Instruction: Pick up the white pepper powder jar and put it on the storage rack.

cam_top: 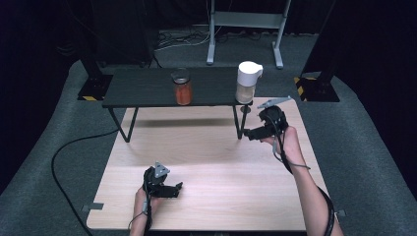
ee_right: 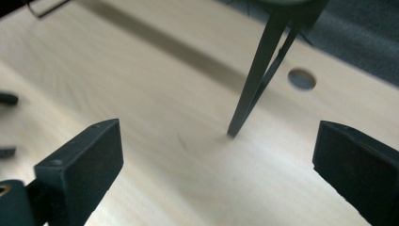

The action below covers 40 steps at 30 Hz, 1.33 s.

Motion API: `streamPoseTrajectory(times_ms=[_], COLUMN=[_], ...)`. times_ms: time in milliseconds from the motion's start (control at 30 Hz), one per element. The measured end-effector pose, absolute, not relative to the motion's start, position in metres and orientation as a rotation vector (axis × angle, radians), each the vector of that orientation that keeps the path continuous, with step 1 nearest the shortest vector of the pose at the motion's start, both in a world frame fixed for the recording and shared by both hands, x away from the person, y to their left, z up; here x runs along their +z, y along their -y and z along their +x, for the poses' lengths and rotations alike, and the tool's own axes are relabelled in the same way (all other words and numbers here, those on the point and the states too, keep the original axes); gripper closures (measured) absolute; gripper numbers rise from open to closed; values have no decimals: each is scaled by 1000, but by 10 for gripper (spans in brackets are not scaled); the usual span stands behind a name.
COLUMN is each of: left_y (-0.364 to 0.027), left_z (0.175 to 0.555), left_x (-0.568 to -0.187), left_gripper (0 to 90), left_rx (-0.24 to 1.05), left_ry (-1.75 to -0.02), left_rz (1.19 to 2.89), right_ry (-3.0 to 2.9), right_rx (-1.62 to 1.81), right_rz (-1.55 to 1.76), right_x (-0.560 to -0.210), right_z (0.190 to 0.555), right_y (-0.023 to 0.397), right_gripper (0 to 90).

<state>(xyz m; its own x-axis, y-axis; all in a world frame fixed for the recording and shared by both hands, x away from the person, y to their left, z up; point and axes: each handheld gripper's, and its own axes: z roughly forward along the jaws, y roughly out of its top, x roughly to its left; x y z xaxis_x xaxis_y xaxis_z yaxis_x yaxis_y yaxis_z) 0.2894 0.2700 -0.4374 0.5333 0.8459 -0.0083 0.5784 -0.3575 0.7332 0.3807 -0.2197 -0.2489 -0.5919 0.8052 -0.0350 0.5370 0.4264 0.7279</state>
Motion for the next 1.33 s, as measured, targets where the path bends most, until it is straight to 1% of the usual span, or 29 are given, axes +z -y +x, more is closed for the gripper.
streamPoseTrajectory(times_ms=[100, 367, 633, 833, 1100, 1333], left_y=[-270, -269, -270, -269, -270, -269], left_z=[289, 288, 289, 288, 288, 288], left_x=[-437, -438, -437, -438, -438, -438], left_gripper=[68, 72, 74, 75, 76, 76], left_rx=[492, 498, 496, 498, 497, 498], left_ry=[-1149, -1148, -1147, -1146, -1146, -1146], left_rz=[2074, 2075, 2075, 2074, 2074, 2075], right_ry=[-2329, -2372, -2304, -2208, -2180, -2158], right_rx=[952, 886, 930, 1000, 1018, 1069], right_rz=[1145, 1210, 1298, 1280, 1294, 1315], right_x=[-267, -340, -401, -420, -432, -436], right_z=[369, 335, 301, 278, 274, 272], right_y=[223, 235, 260, 273, 278, 285], right_gripper=[0, 0, 0, 0, 0, 0])
